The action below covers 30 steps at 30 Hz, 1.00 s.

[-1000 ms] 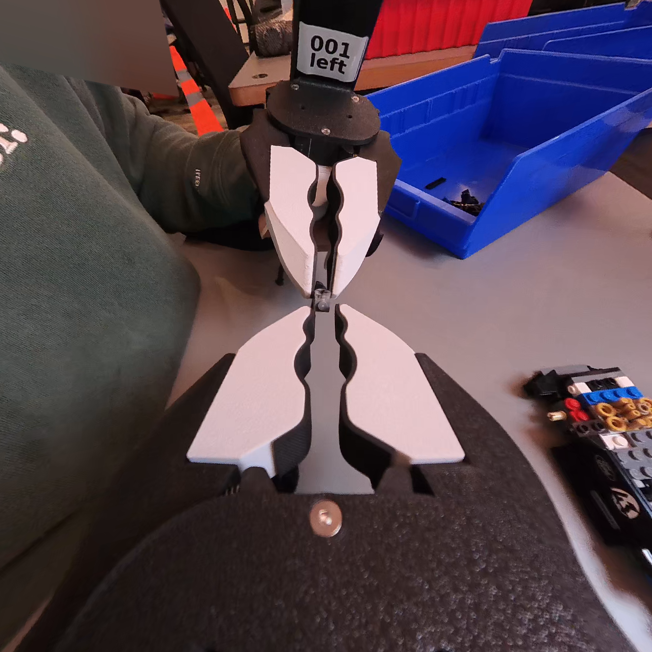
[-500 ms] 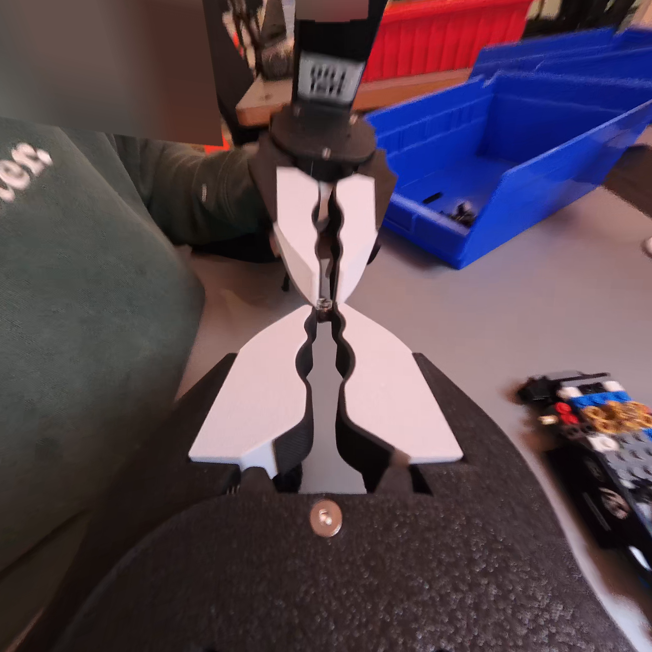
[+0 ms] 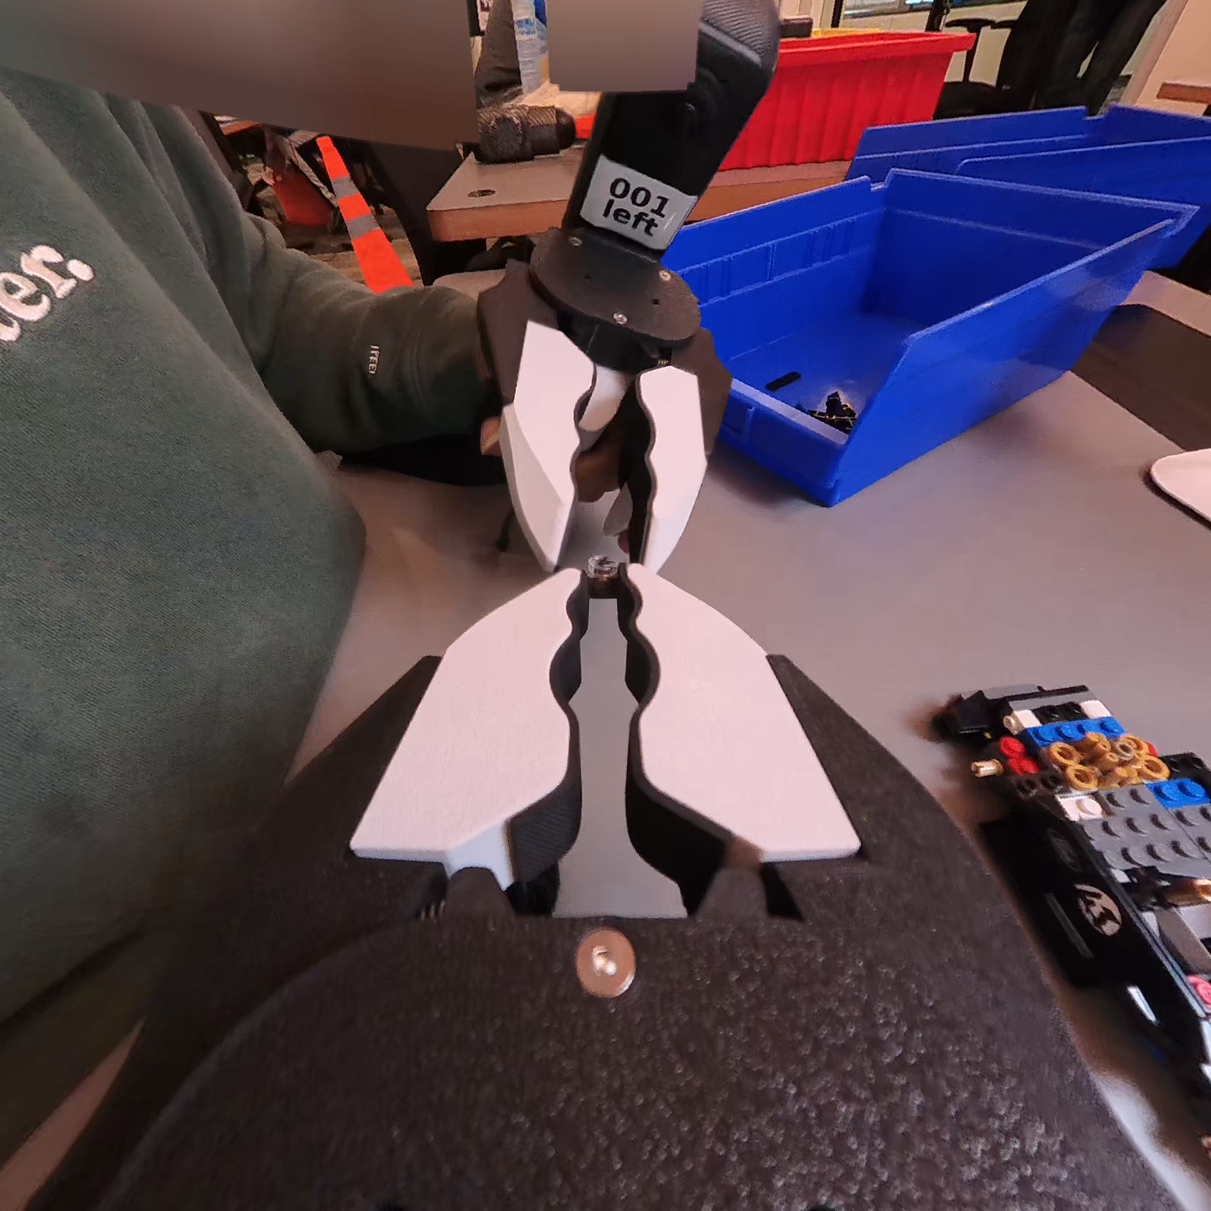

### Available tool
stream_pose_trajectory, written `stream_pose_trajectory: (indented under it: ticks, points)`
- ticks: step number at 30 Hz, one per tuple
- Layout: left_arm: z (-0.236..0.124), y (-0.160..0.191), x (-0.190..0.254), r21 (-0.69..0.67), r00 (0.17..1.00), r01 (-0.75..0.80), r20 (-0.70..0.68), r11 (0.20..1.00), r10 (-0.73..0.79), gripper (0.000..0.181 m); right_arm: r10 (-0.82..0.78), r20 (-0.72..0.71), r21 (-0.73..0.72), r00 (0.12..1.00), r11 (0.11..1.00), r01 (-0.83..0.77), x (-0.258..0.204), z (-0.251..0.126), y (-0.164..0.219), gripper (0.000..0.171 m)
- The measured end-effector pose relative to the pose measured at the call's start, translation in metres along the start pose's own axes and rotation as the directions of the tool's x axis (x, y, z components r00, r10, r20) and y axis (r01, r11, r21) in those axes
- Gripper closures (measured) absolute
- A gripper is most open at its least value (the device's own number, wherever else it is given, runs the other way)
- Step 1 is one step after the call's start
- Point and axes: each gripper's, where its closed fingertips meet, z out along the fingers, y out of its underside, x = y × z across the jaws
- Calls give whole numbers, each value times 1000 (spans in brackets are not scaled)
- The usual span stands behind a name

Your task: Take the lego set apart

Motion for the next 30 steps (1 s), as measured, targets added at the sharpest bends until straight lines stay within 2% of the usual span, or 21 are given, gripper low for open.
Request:
stream_pose_trajectory:
  ticks: [3,9,17,30]
  points:
    - [0,-5,7,37,999,18,-48,999,-17,158,-4,3,-4,1000,1000,4,-1,2,1,163]
    - [4,-7,6,49,1000,17,-23,999,-16,165,-71,-27,-82,997,994,68,-4,11,11,163]
    - [7,6,-7,-69,984,-119,127,990,127,174,-107,-89,-244,990,966,82,1,20,29,163]
    - [9,11,-21,-59,983,27,180,998,-16,172,-283,-218,-400,934,899,179,15,20,36,163]
